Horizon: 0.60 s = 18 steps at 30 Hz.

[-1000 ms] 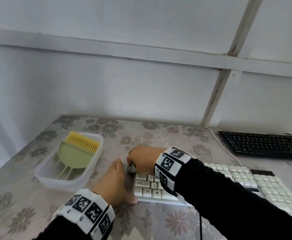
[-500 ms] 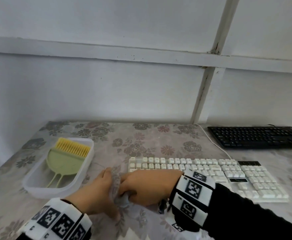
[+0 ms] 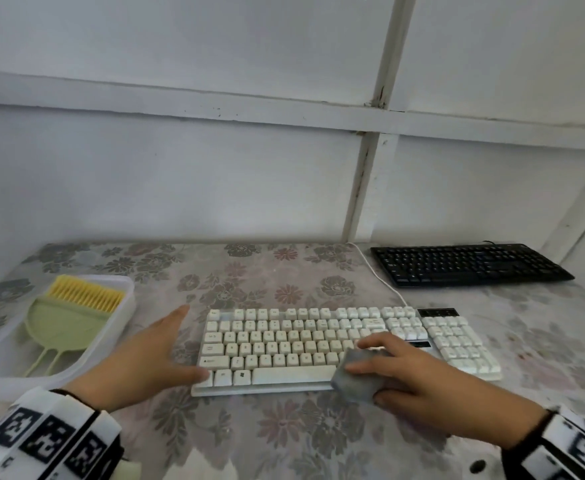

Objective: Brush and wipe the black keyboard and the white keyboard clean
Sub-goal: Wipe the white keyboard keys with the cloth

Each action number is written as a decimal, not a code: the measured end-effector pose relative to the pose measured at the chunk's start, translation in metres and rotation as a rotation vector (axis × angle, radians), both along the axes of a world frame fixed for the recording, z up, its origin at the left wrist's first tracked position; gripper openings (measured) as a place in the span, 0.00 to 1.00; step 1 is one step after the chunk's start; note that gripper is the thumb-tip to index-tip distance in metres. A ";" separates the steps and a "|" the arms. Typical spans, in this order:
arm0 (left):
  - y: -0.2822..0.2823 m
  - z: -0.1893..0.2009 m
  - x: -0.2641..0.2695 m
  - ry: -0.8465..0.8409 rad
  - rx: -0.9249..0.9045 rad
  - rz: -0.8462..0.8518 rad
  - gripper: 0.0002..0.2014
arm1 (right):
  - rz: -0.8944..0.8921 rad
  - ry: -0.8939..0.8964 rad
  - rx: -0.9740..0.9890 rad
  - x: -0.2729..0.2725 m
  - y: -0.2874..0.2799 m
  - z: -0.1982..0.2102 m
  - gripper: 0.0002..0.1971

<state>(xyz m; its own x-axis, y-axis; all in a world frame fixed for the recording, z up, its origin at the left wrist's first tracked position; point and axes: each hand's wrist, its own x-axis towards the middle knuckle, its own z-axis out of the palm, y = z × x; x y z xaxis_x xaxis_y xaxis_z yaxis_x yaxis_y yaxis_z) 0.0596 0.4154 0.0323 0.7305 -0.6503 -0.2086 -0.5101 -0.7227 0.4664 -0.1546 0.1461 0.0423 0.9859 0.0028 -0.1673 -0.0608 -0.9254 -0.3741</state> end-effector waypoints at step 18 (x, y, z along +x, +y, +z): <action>0.013 0.009 0.020 -0.122 -0.385 0.070 0.25 | -0.348 -0.168 0.351 -0.036 -0.017 0.011 0.25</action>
<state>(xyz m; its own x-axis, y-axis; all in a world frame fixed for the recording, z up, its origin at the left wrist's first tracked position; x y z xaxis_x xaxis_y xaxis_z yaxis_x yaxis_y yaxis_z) 0.0792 0.4282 0.0410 0.7801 -0.6117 0.1312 -0.5344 -0.5424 0.6483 -0.1907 0.1287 0.0531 0.9515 -0.3028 -0.0543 -0.2551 -0.6780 -0.6894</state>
